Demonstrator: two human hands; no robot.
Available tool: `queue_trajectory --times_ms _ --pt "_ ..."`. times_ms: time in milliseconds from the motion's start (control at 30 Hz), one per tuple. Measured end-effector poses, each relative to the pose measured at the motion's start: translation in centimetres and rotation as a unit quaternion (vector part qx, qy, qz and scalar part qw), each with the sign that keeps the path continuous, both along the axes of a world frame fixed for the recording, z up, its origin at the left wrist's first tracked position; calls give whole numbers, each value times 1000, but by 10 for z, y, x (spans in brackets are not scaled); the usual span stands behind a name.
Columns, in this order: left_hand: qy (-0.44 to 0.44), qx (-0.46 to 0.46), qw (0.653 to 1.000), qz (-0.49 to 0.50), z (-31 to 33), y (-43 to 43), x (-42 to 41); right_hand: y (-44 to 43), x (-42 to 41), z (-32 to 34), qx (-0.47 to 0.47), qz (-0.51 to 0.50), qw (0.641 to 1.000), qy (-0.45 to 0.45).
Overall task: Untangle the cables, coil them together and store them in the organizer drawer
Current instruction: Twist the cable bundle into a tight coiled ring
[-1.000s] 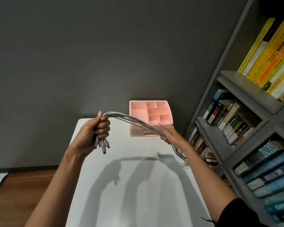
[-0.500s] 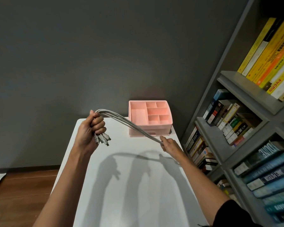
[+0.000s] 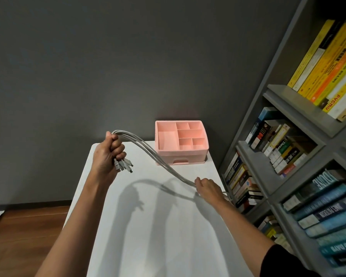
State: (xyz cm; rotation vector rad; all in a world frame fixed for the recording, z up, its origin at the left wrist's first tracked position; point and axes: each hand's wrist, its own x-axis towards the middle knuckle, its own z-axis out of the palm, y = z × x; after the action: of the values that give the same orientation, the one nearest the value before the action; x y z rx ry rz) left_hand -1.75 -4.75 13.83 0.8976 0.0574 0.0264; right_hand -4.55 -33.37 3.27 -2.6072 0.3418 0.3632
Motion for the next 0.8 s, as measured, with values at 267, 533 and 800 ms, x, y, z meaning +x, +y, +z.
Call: queue_trajectory --times_ms 267,533,800 --pt "-23 348 935 -66 -35 -50 -12 51 6 38 -126 162 977 62" --pt "-26 534 834 -138 -68 -70 -37 81 -5 103 -26 240 970 -25" --pt "90 164 944 -271 -52 -65 -39 55 6 81 91 122 973 -176"
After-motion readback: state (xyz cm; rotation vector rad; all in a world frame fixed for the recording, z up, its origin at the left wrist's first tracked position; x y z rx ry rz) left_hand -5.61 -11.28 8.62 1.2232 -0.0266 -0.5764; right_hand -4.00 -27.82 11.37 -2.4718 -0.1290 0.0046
